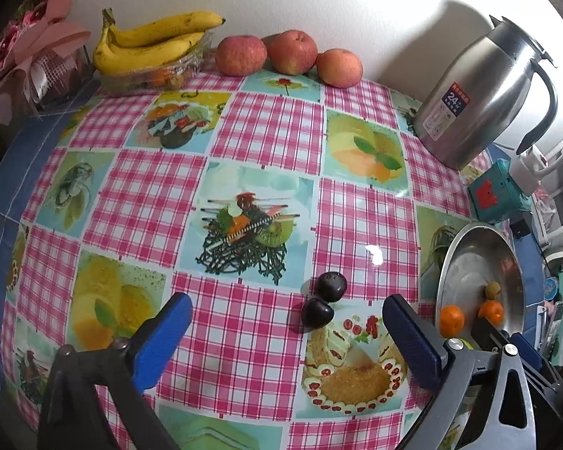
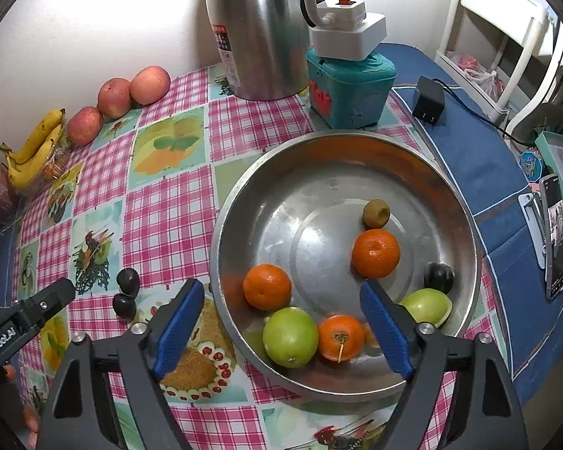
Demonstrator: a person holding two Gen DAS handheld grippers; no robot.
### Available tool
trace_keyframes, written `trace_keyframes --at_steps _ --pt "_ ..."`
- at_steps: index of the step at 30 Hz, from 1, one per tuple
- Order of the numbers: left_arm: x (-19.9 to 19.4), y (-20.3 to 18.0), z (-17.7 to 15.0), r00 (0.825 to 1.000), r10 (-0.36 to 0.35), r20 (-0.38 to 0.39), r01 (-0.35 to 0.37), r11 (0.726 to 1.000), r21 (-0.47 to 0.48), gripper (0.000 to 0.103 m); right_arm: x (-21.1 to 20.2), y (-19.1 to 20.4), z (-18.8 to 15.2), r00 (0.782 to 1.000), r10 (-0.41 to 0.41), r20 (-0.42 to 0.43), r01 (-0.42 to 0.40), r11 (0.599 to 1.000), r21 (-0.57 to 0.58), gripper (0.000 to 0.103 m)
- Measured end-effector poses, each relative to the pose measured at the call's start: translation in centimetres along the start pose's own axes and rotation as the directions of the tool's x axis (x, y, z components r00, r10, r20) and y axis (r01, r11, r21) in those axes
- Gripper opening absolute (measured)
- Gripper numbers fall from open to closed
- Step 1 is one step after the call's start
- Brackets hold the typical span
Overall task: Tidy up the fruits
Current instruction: 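Withdraw both open tools from the bowl toward the two remaining dark plums, then lower the left tool around a dark plum and close it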
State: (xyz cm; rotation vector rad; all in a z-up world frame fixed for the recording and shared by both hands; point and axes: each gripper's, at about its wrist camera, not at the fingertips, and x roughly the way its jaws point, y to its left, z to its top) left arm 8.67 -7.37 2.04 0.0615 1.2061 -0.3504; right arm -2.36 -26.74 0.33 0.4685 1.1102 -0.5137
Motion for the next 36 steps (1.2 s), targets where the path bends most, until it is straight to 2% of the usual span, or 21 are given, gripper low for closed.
trace_keyframes --at_steps 11,19,23,33,36 --pt "-0.2 0.5 0.0 0.998 0.051 0.047 -0.052 0.998 0.021 0.103 -0.4 0.6 -0.2 0.998 0.048 0.051 -0.046 0.998 -0.035 0.093" --pt "0.8 0.3 -0.2 0.995 0.092 0.035 -0.094 0.994 0.063 0.103 0.0 1.7 -0.4 0.994 0.099 0.042 -0.096 0.993 -0.073 0.093" --pt "1.5 0.9 -0.1 0.995 0.097 0.025 -0.098 0.994 0.051 0.103 0.6 2.4 -0.6 0.995 0.100 0.017 -0.099 0.991 -0.085 0.093" --pt "3.5 3.1 0.4 0.999 0.047 0.022 -0.047 0.999 -0.028 0.103 2.5 4.5 -0.8 0.996 0.071 -0.050 -0.076 0.991 -0.108 0.093" --pt "4.2 3.3 0.3 1.000 -0.026 -0.014 0.025 0.999 -0.047 0.103 2.9 4.7 -0.7 0.996 0.061 -0.059 -0.067 0.992 -0.108 0.093"
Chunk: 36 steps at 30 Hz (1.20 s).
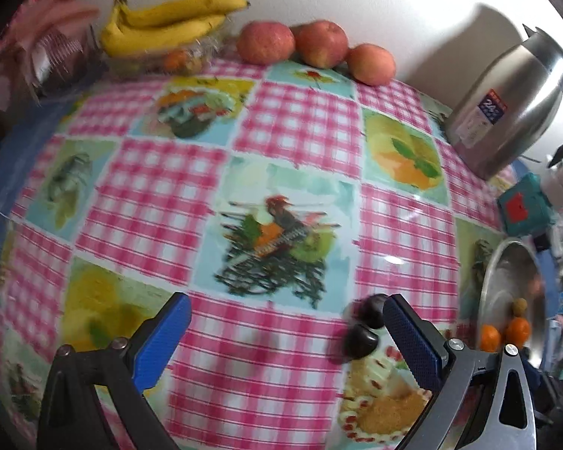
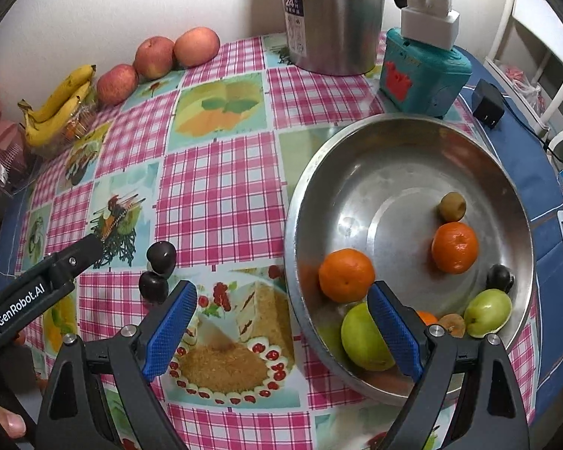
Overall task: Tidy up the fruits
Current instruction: 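Lower the left tool around a dark plum and close it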
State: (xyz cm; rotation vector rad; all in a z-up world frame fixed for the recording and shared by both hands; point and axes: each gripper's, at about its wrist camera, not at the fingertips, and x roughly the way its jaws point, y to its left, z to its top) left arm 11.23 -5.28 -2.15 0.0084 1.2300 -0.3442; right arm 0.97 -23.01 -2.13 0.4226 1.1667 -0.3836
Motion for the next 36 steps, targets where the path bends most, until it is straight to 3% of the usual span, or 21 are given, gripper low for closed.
trace_keyframes --at_steps 2,8,15,25,36 --pt "0.5 -0.1 -0.1 0.999 -0.031 -0.024 0.031 1.000 -0.004 0.103 0.0 0.1 0.0 1.000 -0.007 0.001 0.007 1.000 -0.005 0.093" --pt "1.3 -1.7 -0.7 0.999 0.008 -0.047 -0.005 0.997 0.081 0.103 0.1 -0.2 0.0 1.000 -0.024 -0.008 0.024 1.000 -0.005 0.093" --pt "1.9 -2.4 -0.6 0.997 -0.030 -0.072 0.035 0.997 0.070 0.100 0.1 -0.8 0.0 0.999 -0.032 -0.014 0.032 0.999 0.012 0.093" --pt "3.0 -4.1 -0.8 0.988 -0.096 -0.124 0.109 0.989 0.098 0.074 -0.3 -2.4 -0.2 0.999 -0.046 -0.014 0.046 0.997 0.069 0.093" --pt "4.3 -5.5 -1.3 0.989 -0.031 -0.145 0.058 0.981 0.183 0.049 -0.3 -2.8 -0.2 0.999 -0.043 -0.021 0.044 0.995 0.090 0.093"
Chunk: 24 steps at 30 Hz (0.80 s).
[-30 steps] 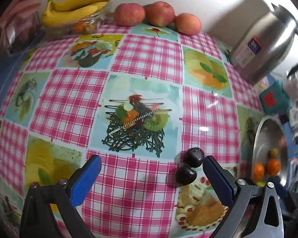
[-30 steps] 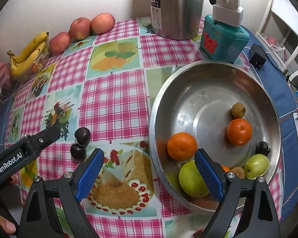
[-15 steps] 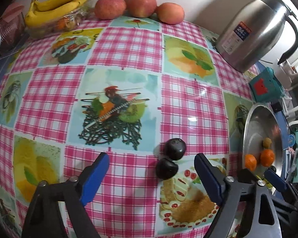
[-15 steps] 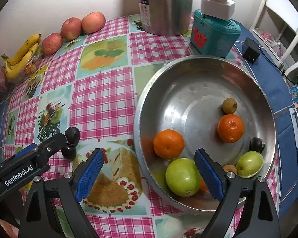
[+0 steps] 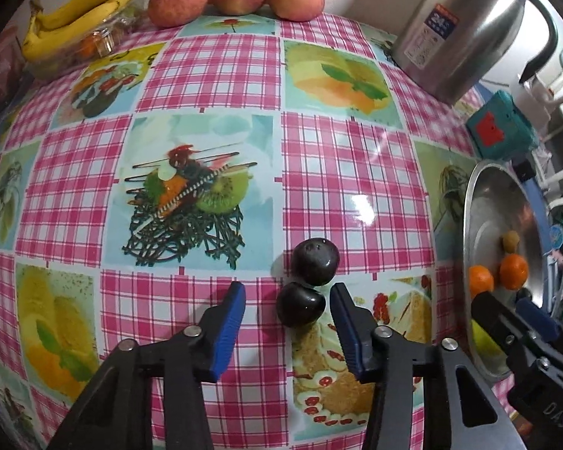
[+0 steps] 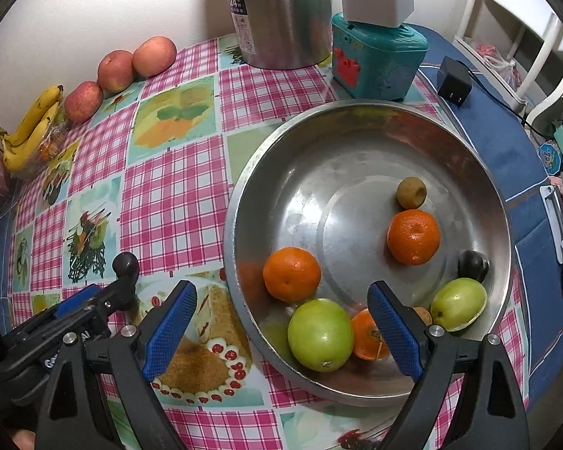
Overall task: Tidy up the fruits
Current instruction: 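Lower the left tool around a dark plum and close it, then grasp the last dark plum with the right tool while the left tool holds its plum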
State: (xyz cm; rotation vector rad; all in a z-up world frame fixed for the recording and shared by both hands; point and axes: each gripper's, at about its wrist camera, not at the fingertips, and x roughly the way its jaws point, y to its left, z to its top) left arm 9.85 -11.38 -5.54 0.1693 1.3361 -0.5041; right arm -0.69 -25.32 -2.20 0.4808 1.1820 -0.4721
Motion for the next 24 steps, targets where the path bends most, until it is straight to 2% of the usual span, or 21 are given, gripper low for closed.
trace_keyframes --at_steps 3,5,10,18,24 --pt "0.2 -0.4 0.0 1.000 0.017 -0.002 -0.017 0.999 0.027 0.043 0.0 0.0 0.0 1.000 0.000 -0.001 0.000 1.000 0.000 0.093" --pt "0.3 -0.8 0.0 1.000 0.010 -0.001 -0.010 0.999 0.034 0.036 0.0 0.0 0.0 1.000 0.000 0.000 0.000 1.000 0.002 0.093" --pt "0.2 -1.0 0.0 1.000 -0.008 -0.004 0.008 0.999 0.033 0.029 0.0 0.0 0.0 1.000 0.000 -0.002 0.000 1.000 0.000 0.093" --pt "-0.3 -0.6 0.0 0.999 -0.034 -0.003 0.034 0.999 0.024 0.028 0.1 0.1 0.0 1.000 0.002 -0.005 -0.002 1.000 -0.004 0.093" --pt "-2.3 0.7 0.4 0.998 -0.057 0.036 0.058 0.998 -0.008 0.028 0.1 0.0 0.0 1.000 0.007 -0.003 -0.007 1.000 -0.006 0.093"
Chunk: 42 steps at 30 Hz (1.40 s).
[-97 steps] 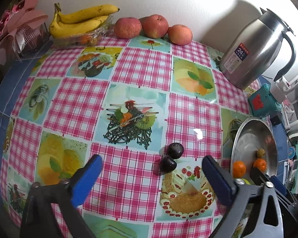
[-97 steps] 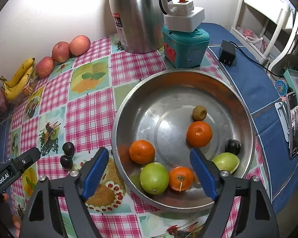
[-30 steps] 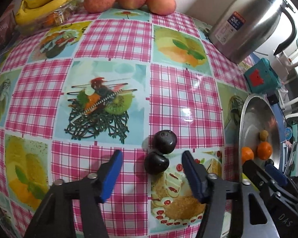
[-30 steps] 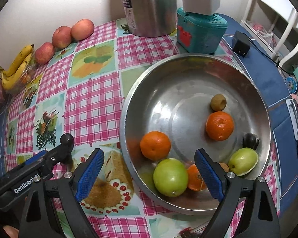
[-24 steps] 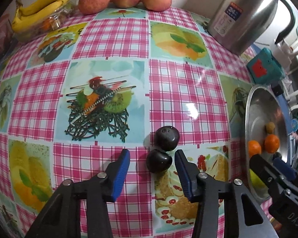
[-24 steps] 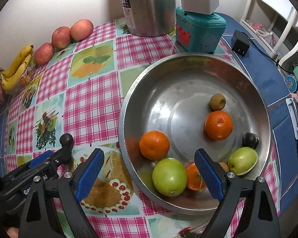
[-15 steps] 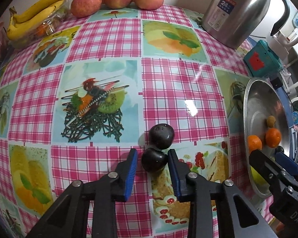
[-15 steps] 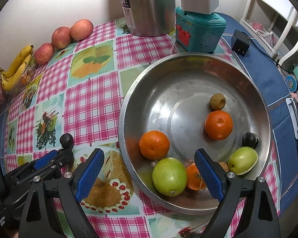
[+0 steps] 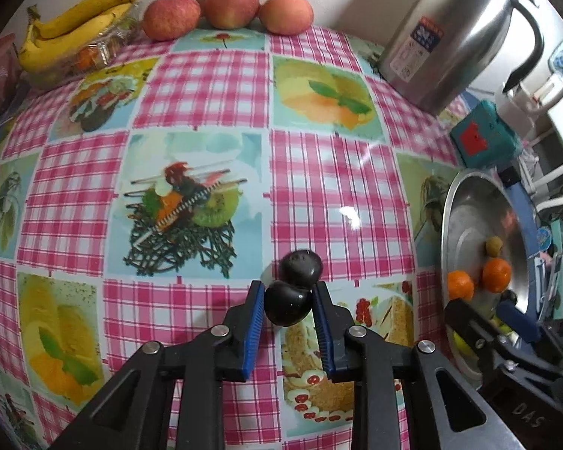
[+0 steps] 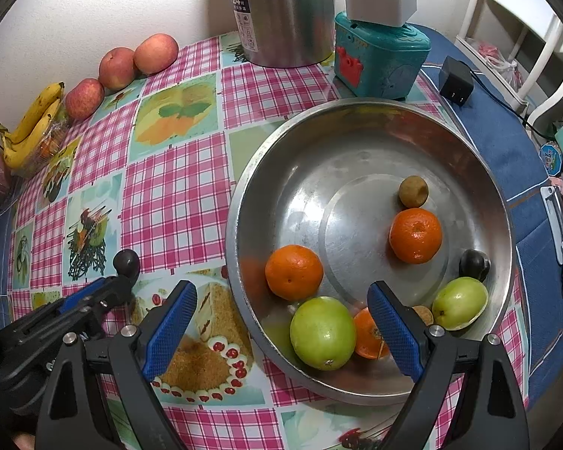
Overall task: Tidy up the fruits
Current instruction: 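Grasp the last dark plum with the right tool while the left tool holds its plum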
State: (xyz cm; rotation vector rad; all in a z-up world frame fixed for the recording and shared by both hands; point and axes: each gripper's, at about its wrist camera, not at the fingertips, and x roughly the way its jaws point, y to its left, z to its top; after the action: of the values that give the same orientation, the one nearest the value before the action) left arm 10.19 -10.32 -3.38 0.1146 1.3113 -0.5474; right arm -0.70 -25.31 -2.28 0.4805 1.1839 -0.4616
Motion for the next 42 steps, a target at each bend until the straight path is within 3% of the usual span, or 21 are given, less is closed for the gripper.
trace_keyframes --at_steps 18,25,42 --pt "-5.3 7.3 1.0 0.986 0.092 0.135 -0.065 0.979 -0.195 0.028 -0.7 3.9 -0.4 0.998 0.051 0.026 -0.048 0.994 -0.099 0.093" --pt "-6.0 9.5 1.2 0.985 0.075 0.154 -0.034 0.967 -0.252 0.028 -1.2 7.1 -0.3 0.993 0.114 0.044 -0.107 0.985 -0.139 0.093" --pt "-4.7 10.7 0.9 0.992 0.031 0.123 0.005 0.959 -0.283 0.028 2.7 12.5 -0.4 0.999 0.036 0.000 -0.035 0.972 -0.234 0.090"
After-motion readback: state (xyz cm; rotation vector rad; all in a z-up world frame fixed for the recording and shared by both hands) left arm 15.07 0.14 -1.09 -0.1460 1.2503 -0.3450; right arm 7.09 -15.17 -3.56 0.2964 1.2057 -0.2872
